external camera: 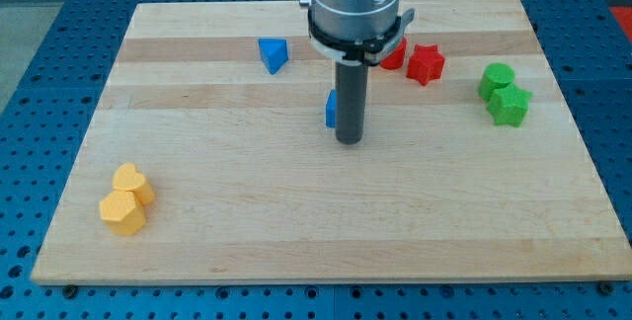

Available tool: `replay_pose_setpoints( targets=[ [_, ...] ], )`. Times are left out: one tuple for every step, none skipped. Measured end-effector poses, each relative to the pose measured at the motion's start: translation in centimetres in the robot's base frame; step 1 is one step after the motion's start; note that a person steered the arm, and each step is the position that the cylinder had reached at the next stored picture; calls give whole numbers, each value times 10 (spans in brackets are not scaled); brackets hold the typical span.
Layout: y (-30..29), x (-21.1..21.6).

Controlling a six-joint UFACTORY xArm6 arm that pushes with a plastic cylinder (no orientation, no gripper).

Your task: Nudge the cube slightly left

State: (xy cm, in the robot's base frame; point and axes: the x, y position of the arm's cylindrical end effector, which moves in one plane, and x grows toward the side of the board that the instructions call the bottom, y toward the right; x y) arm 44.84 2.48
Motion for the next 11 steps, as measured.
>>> replay_pose_setpoints(
  targets=[
    [14,-14],
    [36,-22],
    [40,-39],
    [35,-42],
    [29,-42],
    [25,-42],
    [21,-42],
    [19,-42],
    [12,-43],
    [12,-27],
    [10,10]
  ],
)
